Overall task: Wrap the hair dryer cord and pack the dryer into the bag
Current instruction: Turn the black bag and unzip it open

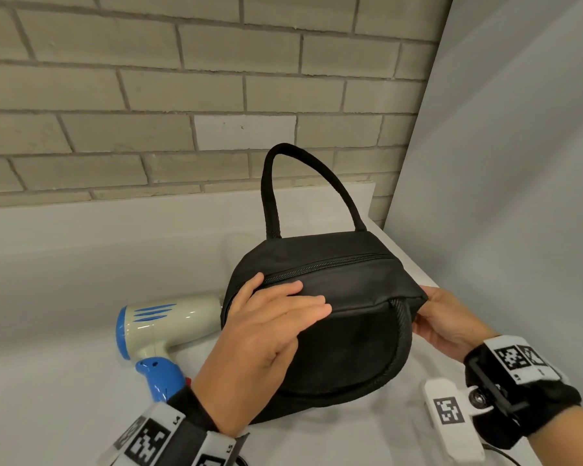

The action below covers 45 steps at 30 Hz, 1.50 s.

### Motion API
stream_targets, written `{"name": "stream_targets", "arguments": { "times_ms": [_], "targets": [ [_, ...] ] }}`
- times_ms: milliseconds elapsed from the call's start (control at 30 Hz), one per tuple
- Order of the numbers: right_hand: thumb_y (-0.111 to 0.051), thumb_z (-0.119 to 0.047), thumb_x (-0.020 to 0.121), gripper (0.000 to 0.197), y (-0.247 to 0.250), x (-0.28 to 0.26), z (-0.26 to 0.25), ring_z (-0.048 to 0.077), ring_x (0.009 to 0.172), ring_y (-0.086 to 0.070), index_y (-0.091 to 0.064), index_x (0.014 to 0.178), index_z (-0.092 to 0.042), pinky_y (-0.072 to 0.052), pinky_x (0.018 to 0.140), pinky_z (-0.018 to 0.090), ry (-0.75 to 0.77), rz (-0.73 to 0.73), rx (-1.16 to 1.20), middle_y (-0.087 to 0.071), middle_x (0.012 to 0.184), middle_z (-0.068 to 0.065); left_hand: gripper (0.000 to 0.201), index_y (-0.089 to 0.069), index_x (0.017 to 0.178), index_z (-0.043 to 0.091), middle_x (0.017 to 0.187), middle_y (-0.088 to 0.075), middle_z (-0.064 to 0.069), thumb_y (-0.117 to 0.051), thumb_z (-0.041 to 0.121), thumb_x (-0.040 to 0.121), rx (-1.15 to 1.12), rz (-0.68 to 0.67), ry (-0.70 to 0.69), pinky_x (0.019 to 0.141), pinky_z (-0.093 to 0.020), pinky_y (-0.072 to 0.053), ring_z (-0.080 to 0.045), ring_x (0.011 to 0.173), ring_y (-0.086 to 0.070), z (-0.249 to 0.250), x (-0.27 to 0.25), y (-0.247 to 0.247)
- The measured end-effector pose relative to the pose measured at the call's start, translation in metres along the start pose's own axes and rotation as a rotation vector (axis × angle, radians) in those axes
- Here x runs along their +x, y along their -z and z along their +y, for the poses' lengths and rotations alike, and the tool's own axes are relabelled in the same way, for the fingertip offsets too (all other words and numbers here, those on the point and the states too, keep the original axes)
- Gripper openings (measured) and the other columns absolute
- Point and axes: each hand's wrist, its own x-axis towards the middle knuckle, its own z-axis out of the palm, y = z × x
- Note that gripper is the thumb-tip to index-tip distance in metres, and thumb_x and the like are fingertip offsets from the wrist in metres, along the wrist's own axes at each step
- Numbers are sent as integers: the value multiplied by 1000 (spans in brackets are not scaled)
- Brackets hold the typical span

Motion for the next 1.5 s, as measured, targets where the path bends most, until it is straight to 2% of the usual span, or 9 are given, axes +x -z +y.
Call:
{"name": "stream_targets", "arguments": {
  "times_ms": [267,433,633,733,833,1000,1233,1400,1500],
  "targets": [
    [-47,-17,91,25,8,-10,-32,20,70,-63,-63,92,2,-58,58,26,-43,-137,-237,-67,79,10,47,-54,112,31,113,-63,16,-35,5,78,-34,29,-32,106,-23,-24,-3,118,-45,-3,-2,3],
    [-86,-50,38,73,14,-17,-41,22,72,-71,-71,93,-5,-59,58,37,-43,-341,10,-74,84,11,44,-57,110,28,109,-66,13,-36,5,79,-65,69,-9,100,-19,-31,-2,115,-49,-3,-4,8],
    [-45,-22,92,21,5,-21,-46,20,80,-61,-58,94,-6,-51,82,37,51,-86,-321,-65,84,5,45,-55,113,34,116,-63,18,-38,13,77,-67,-121,12,102,-15,-27,5,119,-43,5,2,17],
    [-47,-14,91,11,5,-23,-55,16,71,-59,-53,83,-11,-55,65,27,96,-22,-330,-61,80,4,37,-56,112,39,116,-55,31,-46,38,77,-80,-253,20,98,-5,-28,12,117,-41,15,22,49],
    [-51,-11,89,13,2,-24,-57,15,65,-58,-57,78,-9,-52,49,16,144,35,-278,-60,78,7,36,-63,105,35,109,-60,25,-44,44,76,24,-324,-72,67,12,-28,11,105,-47,28,63,86],
    [-63,-4,78,11,-2,-17,-51,9,52,-58,-63,69,-10,-52,54,18,253,247,-163,-62,67,6,25,-64,103,30,105,-63,12,-46,29,86,247,-411,-133,68,0,-32,16,73,-49,46,146,82],
    [-65,-6,75,17,-6,-22,-49,0,46,-57,-64,62,-17,-39,48,16,354,347,45,-66,54,-8,29,-61,114,12,120,-63,-6,-48,20,90,298,-752,-65,80,-20,-37,-20,107,-57,54,192,-22],
    [-68,-10,73,3,-5,-21,-43,2,45,-53,-67,73,-12,-35,39,13,319,338,223,-66,55,-6,28,-63,111,8,113,-66,-14,-54,18,87,188,-817,-32,54,-12,-37,-19,89,-55,54,194,-48],
    [-69,-11,73,3,-5,-25,-41,4,48,-53,-67,74,-14,-36,45,15,335,318,225,-67,59,-7,25,-63,106,7,109,-66,-11,-60,19,84,151,-768,22,59,-16,-39,-17,87,-54,52,194,-50]
  ]
}}
